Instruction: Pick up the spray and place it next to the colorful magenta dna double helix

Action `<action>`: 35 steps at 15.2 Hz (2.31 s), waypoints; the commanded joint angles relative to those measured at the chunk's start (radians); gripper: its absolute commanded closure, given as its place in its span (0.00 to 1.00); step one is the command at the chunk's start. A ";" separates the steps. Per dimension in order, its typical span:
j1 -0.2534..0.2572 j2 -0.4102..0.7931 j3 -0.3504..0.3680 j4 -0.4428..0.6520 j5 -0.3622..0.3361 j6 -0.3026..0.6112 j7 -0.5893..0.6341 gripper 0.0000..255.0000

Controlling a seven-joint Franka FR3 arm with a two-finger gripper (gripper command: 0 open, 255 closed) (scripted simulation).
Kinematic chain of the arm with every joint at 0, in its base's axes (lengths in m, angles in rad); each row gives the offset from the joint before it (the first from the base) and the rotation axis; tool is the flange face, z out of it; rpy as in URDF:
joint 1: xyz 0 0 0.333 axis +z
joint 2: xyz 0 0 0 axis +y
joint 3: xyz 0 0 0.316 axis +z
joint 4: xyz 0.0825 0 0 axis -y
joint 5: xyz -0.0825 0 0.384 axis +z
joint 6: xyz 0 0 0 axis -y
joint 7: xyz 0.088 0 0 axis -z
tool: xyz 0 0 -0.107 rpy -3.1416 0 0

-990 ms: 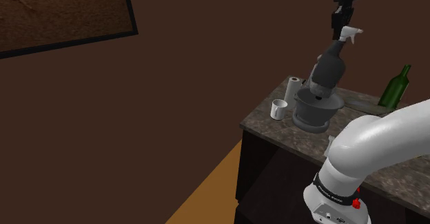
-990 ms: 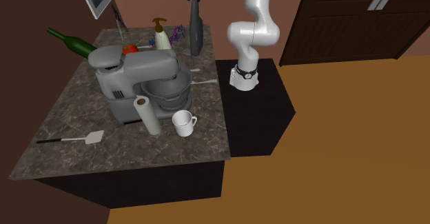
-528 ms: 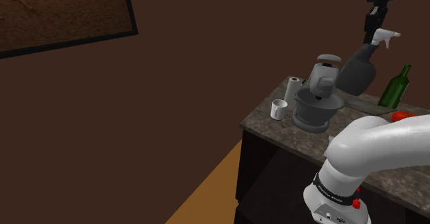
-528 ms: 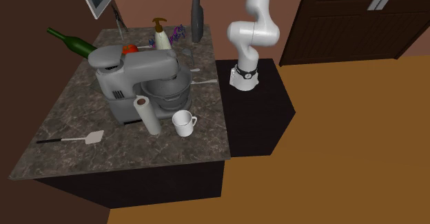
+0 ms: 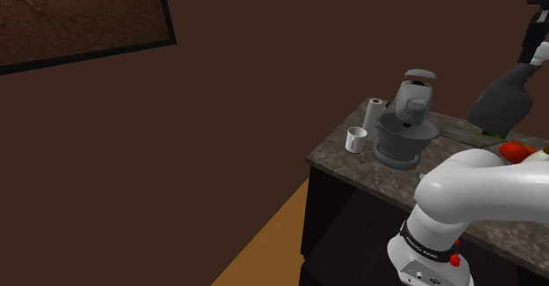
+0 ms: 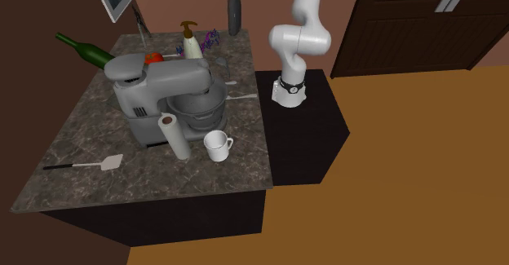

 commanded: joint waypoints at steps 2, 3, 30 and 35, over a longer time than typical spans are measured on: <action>-0.015 -0.053 -0.013 0.005 -0.053 -0.043 -0.060 1.00; -0.020 -0.070 -0.018 0.010 -0.073 -0.057 -0.082 1.00; -0.045 -0.206 -0.240 0.493 -0.812 -0.213 -0.995 1.00; -0.074 -0.282 -0.241 0.385 -0.803 -0.193 -0.953 1.00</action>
